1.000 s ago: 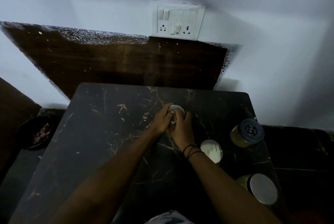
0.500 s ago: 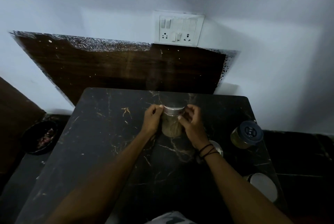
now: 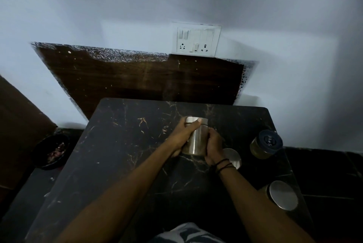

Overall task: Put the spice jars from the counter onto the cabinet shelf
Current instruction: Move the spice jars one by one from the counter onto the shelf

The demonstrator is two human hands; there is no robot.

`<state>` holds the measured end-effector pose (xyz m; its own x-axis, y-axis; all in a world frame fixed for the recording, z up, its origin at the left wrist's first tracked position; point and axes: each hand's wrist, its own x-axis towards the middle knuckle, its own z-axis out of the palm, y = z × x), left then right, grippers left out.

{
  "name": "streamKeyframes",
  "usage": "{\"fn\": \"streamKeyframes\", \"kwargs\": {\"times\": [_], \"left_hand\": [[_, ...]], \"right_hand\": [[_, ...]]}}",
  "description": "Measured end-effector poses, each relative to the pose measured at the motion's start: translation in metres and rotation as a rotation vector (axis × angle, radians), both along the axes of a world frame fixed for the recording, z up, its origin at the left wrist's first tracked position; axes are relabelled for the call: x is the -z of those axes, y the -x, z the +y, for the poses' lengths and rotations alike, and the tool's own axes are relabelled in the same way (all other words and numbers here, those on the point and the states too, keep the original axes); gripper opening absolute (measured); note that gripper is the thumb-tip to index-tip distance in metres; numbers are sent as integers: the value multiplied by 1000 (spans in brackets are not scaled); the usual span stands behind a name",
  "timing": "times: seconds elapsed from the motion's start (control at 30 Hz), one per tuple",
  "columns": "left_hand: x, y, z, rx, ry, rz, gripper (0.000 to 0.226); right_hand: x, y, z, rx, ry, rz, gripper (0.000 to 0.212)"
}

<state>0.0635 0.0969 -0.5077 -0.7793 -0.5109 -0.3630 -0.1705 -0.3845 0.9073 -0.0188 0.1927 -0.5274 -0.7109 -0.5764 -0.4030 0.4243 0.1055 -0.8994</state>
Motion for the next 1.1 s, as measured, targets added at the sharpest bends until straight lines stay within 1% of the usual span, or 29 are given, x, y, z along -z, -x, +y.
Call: {"fn": "streamKeyframes", "kwargs": {"times": [0.07, 0.13, 0.27, 0.37, 0.47, 0.53, 0.6, 0.7, 0.8, 0.83, 0.93, 1.0, 1.1], "left_hand": [[-1, -2, 2, 24, 9, -17, 57], [-3, -7, 1, 45, -77, -10, 53], [-3, -17, -1, 25, -266, 53, 47], [-1, -20, 1, -9, -312, 93, 43], [7, -24, 2, -26, -311, 135, 42], [10, -25, 2, -35, -274, 158, 42], [12, -27, 2, -31, -250, 171, 46], [12, -29, 0, -40, -266, 173, 53], [8, -31, 2, -66, -278, 175, 45], [6, -32, 2, -77, -277, 178, 46], [-3, -33, 4, -89, -252, 188, 57], [-14, -32, 6, -93, -234, 210, 54], [-40, -25, 5, -93, -193, 261, 48]], "right_hand": [[0, -4, 6, -26, 48, -81, 43], [0, -6, 12, -94, 110, -150, 50], [-4, -5, 20, -136, 197, -157, 49], [-6, -4, 23, -139, 204, -141, 54], [-7, -5, 24, -137, 184, -140, 57], [-7, -7, 25, -115, 159, -119, 55], [-5, -6, 26, -80, 144, -95, 52], [-7, -8, 25, -60, 123, -69, 48], [-9, -10, 24, -50, 108, -55, 48], [-11, -11, 25, -50, 112, -53, 48], [-18, -14, 25, -118, 142, -67, 52], [-23, -15, 26, -157, 192, -66, 51], [-39, -12, 22, -126, 255, 21, 47]]}}
